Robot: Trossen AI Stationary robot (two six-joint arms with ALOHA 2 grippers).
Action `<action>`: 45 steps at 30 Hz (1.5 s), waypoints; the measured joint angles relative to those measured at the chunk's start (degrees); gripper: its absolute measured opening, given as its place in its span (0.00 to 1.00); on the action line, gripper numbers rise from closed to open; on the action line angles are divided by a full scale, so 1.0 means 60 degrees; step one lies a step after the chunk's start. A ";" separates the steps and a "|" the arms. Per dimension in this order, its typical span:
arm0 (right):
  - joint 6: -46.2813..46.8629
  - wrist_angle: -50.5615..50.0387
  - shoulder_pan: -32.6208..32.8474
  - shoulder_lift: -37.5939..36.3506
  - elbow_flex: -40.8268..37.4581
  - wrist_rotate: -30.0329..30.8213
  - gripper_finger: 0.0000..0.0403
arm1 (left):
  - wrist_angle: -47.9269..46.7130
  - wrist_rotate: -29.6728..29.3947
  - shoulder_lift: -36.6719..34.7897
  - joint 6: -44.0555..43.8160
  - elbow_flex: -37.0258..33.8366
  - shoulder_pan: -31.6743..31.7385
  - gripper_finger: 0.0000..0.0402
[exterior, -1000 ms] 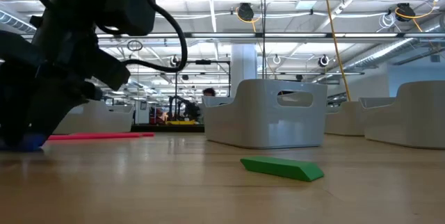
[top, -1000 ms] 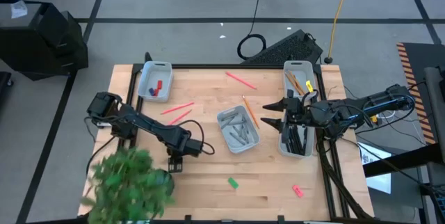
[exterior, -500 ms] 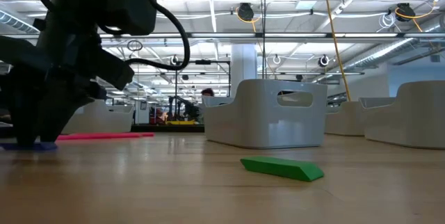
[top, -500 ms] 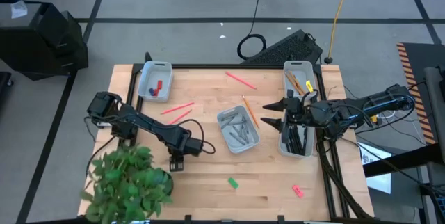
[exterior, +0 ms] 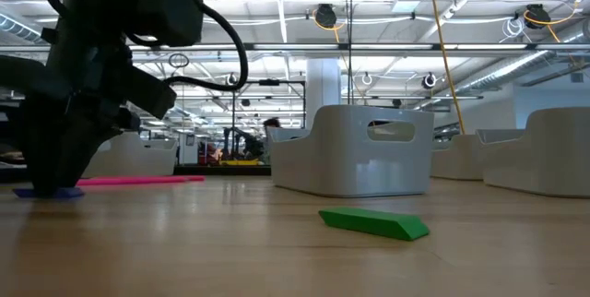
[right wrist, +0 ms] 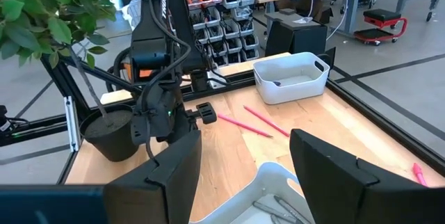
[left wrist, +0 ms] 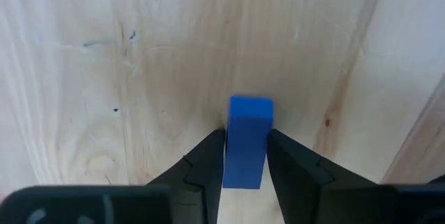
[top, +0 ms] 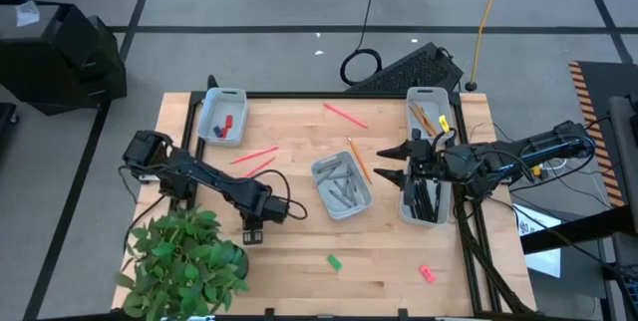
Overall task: Sort crayons/erasers/pens/pencils in bins
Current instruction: Put the violet eraser into the top left gray bin
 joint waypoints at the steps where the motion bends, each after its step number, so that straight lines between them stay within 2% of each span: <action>1: -0.0003 0.0000 0.0000 0.0000 0.0000 0.0000 0.53 | 0.0044 -0.0042 0.0001 0.0068 -0.0010 -0.0026 0.29; 9: 0.0000 -0.0004 0.0000 0.0000 0.0000 0.0000 0.53 | 0.0191 -0.0504 0.0018 0.0659 -0.0015 -0.0422 0.29; 18: -0.0068 -0.0007 0.0000 0.0000 0.0000 0.0000 0.53 | 0.0253 -0.0479 0.0023 0.0925 -0.0023 -0.0453 0.37; 29: 0.0000 -0.0007 -0.0004 -0.0004 0.0000 -0.0003 0.53 | 0.0523 -0.0457 0.0025 0.0320 -0.0040 -0.0387 0.18; 39: -0.0018 -0.0007 -0.0004 -0.0004 0.0000 -0.0004 0.53 | 0.0248 -0.0236 -0.0320 -0.0039 -0.0034 -0.0146 0.18; 45: -0.0060 -0.0004 -0.0004 -0.0004 0.0000 -0.0004 0.53 | 0.0144 -0.0559 -0.0887 -0.0147 0.0226 0.0425 0.18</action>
